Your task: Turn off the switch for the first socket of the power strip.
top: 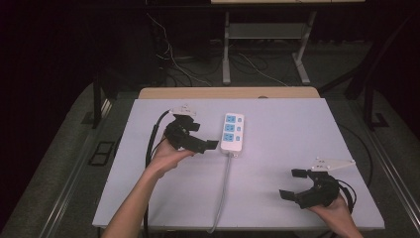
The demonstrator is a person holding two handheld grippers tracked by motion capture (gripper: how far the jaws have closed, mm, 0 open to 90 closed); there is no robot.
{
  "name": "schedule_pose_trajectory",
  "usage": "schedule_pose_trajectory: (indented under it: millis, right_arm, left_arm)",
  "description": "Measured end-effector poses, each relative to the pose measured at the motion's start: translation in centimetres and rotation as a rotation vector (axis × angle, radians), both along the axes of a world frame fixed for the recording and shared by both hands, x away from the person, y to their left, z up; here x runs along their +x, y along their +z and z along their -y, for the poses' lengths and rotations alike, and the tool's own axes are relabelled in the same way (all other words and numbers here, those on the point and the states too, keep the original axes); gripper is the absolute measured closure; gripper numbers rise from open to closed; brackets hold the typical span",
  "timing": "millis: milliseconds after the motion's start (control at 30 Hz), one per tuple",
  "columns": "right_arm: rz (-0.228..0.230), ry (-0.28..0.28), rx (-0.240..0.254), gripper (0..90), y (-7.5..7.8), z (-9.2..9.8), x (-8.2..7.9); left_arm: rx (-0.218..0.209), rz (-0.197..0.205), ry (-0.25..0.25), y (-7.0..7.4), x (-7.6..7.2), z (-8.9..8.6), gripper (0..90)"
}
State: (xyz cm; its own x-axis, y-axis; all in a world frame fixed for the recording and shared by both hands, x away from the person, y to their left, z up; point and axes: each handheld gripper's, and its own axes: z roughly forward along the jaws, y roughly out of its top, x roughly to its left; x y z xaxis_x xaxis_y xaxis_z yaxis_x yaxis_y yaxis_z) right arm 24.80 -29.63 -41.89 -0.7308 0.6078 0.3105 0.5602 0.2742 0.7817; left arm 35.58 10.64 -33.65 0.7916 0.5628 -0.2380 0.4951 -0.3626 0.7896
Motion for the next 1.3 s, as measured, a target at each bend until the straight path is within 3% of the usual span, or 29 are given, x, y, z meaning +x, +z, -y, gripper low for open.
schedule_pose_trajectory:
  millis: [433,733,1300]
  right_arm:
    - [-0.001,-0.002,-0.001,0.7,0.0,0.0,0.0]
    - [-0.001,-0.004,-0.003,0.6,0.0,-0.1,-0.1]
    - [-0.001,-0.003,0.000,0.6,0.0,-0.2,-0.3]
  left_arm:
    - [-0.018,0.030,0.047,-1.4,-2.7,-2.7,0.0]
    - [-0.021,0.040,0.067,-3.1,-4.8,-4.0,0.0]
    - [-0.077,0.062,0.123,-6.7,-8.7,-6.8,0.8]
